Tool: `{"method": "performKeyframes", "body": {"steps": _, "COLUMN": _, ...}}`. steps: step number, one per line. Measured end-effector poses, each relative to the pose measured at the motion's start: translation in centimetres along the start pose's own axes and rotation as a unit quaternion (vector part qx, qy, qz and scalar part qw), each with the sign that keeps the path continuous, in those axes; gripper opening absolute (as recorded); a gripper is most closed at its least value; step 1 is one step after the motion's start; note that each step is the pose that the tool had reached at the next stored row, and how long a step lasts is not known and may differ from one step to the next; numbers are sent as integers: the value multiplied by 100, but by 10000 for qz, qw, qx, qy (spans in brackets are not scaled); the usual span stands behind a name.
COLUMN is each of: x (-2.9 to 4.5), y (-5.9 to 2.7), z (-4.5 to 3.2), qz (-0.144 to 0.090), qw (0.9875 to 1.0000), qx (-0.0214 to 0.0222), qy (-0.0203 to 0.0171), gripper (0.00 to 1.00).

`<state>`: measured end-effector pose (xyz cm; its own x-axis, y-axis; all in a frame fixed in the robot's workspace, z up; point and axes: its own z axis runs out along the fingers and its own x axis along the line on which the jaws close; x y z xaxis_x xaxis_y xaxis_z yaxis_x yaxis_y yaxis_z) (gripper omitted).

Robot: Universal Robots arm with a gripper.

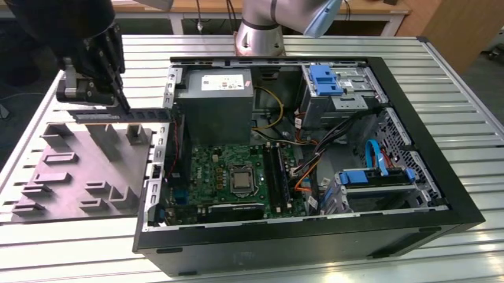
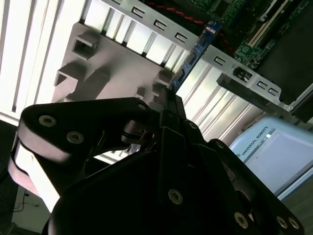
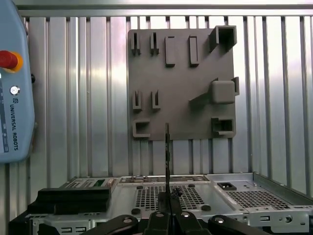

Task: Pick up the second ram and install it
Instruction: 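Pick up the second ram and move it above second insertion slot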

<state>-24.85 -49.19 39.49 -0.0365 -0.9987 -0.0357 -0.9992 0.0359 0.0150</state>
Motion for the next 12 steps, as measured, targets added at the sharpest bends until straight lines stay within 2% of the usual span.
{"method": "performKeyframes", "body": {"steps": 12, "x": -11, "y": -299, "z": -4, "qz": 1, "qw": 10000, "qx": 0, "qy": 0, "gripper": 11}}
